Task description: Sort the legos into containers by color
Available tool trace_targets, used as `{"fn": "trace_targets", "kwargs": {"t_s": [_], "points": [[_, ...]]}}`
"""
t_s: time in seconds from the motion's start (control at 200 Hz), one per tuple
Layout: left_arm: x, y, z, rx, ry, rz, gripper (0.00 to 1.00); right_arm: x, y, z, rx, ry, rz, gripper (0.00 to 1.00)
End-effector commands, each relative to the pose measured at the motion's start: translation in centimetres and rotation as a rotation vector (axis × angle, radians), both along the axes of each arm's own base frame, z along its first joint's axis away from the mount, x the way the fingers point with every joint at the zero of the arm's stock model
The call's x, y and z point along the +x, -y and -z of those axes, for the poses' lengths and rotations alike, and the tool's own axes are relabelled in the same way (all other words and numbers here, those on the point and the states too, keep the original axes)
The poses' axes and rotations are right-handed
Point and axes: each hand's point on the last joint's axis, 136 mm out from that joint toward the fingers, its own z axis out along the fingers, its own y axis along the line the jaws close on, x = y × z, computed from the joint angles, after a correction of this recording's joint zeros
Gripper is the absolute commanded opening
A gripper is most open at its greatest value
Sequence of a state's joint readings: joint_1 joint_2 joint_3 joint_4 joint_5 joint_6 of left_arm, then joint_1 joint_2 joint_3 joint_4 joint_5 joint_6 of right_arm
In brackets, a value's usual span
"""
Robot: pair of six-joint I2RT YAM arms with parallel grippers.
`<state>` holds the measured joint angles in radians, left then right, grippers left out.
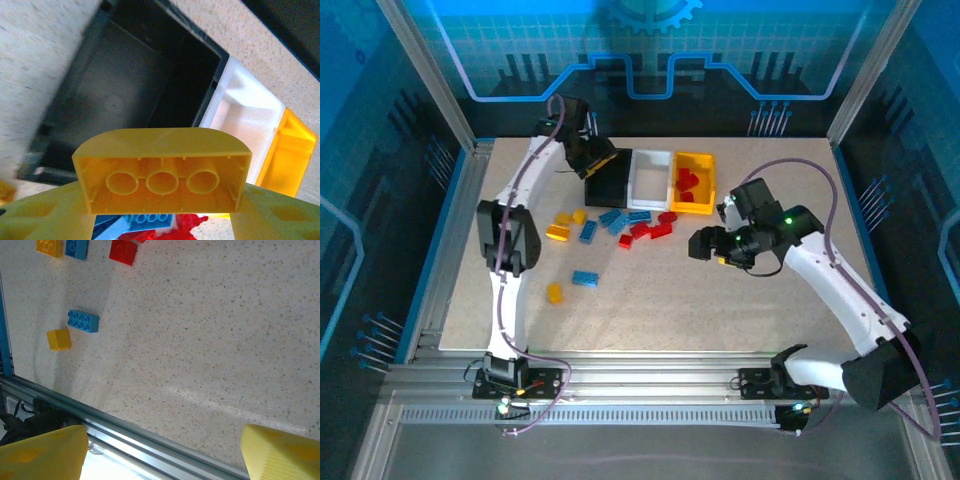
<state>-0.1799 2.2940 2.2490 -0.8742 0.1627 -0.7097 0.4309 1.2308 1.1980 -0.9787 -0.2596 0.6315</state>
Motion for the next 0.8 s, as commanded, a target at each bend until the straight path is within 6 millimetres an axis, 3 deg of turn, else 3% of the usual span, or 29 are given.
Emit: {"fn": "trace_targets", "kwargs": {"t_s": [0.0,0.16,0.48,0.565,0.675,0.795], "points": [[1.3,2.5,0.0,-0.112,-0.003,0.012,0.66,-0.9,1.1,0.1,-0.011,-0.020,0.058,0.81],[2.1,3.0,1.4,-0.139,-0.022,-0.011,0.67,-1.5,1.7,0.1,-0.019,-0.021,0.081,0.81],[1.7,3.0,3.6,-0.149,-0.080,-0.039,0.74,-2.1,2.1,0.2,-0.012,-0.014,0.101,0.81],[1.6,3.1,3.3,-0.155,-0.077,-0.038,0.75,-2.0,2.1,0.2,-0.011,-0.008,0.101,0.81],[1.2,3.2,1.4,-0.156,-0.047,-0.023,0.75,-1.8,1.8,0.2,-0.004,-0.001,0.096,0.81],[-0.8,2.3,-1.2,-0.090,-0.017,0.022,0.76,-1.4,0.9,0.7,0.004,-0.004,0.065,0.81]]}}
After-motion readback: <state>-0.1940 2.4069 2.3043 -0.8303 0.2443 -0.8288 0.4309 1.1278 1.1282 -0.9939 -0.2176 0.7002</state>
